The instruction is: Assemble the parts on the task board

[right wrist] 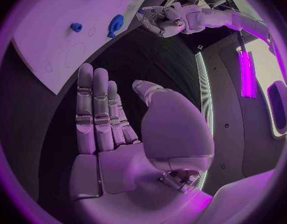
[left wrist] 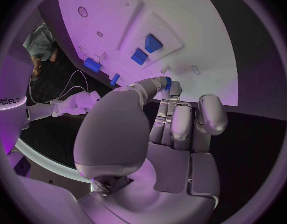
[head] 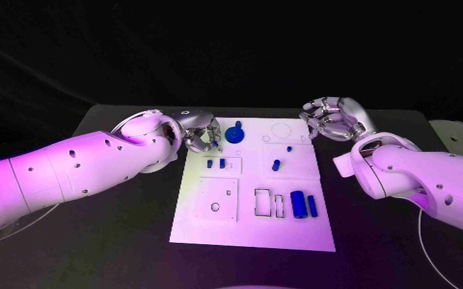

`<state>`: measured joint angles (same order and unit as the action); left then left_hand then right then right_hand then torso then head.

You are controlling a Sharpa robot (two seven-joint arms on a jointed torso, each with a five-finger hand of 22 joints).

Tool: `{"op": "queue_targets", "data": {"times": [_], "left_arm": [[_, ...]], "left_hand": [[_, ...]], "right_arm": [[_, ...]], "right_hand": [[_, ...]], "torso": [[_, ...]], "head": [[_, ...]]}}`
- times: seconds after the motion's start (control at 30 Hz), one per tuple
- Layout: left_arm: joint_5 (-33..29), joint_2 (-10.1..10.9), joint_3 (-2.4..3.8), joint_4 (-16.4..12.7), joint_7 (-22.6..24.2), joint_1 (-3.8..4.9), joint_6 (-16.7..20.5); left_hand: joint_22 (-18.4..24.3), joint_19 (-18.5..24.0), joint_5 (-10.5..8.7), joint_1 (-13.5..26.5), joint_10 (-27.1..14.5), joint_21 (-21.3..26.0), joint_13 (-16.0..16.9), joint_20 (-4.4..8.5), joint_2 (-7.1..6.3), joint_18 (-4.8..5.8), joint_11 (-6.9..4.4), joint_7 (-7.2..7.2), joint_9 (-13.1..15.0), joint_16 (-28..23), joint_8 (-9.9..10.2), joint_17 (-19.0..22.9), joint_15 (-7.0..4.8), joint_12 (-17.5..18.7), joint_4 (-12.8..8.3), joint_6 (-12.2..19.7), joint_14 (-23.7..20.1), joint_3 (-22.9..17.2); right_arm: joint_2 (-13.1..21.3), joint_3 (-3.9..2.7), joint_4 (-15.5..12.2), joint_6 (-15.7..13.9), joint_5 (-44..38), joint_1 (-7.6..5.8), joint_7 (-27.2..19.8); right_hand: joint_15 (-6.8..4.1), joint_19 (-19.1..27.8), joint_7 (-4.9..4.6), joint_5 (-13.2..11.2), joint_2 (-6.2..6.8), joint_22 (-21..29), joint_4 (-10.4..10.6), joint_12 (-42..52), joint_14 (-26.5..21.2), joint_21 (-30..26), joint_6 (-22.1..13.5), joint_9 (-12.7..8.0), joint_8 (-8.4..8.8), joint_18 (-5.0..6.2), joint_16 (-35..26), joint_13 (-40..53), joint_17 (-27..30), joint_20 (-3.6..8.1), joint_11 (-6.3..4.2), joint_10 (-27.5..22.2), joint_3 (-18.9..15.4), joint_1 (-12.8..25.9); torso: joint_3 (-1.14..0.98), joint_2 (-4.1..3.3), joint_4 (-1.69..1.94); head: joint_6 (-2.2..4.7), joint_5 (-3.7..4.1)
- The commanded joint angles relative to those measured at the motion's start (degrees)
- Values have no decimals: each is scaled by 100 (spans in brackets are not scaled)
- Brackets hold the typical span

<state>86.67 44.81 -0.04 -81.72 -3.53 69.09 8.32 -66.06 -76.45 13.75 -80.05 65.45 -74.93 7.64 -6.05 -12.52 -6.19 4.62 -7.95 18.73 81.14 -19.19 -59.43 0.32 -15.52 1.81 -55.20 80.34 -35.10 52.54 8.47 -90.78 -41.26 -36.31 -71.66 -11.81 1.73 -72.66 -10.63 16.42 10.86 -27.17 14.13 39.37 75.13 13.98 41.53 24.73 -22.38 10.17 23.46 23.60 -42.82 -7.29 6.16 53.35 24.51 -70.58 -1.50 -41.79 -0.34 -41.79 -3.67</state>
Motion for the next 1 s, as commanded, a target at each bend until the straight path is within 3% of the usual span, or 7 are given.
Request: {"op": "queue_targets", "data": {"times": [0.03,0.7,1.0], "left_arm": [[-43,-40,3,27,-7,-10,-117],[-64,-185,1,110,9,-86,-238],[-47,-235,1,193,-34,-108,-305]], "left_hand": [[5,38,-25,64,27,39,-6,-4,-4,53,-4,-41,-5,-26,34,2,10,18,-1,5,-29,23],[9,41,-27,72,39,43,-10,-2,-3,51,-4,-41,-3,-26,42,9,11,37,4,1,-32,24],[14,44,-28,67,41,46,-13,0,0,49,-3,-41,-4,-30,49,23,12,50,1,2,-38,20]], "right_arm": [[-2,-1,-14,17,-26,3,-63],[-4,-1,-25,14,-27,3,-69],[2,-1,-29,14,-28,3,-71]], "right_hand": [[-2,-43,-28,25,-14,6,-2,-11,53,-35,-7,-6,-38,22,-30,-6,-8,-10,7,-27,-10,-32],[-2,-49,-27,27,-11,19,-3,-12,58,-42,-10,-11,-40,21,-47,-21,-24,-10,6,-27,-16,-36],[-2,-49,-27,27,-11,19,-3,-12,58,-42,-10,-11,-40,21,-47,-21,-24,-10,6,-27,-16,-36]], "torso": [[2,0,-1],[10,-5,6],[3,-1,-3]], "head": [[-9,-2],[-30,29],[-42,31]]}}
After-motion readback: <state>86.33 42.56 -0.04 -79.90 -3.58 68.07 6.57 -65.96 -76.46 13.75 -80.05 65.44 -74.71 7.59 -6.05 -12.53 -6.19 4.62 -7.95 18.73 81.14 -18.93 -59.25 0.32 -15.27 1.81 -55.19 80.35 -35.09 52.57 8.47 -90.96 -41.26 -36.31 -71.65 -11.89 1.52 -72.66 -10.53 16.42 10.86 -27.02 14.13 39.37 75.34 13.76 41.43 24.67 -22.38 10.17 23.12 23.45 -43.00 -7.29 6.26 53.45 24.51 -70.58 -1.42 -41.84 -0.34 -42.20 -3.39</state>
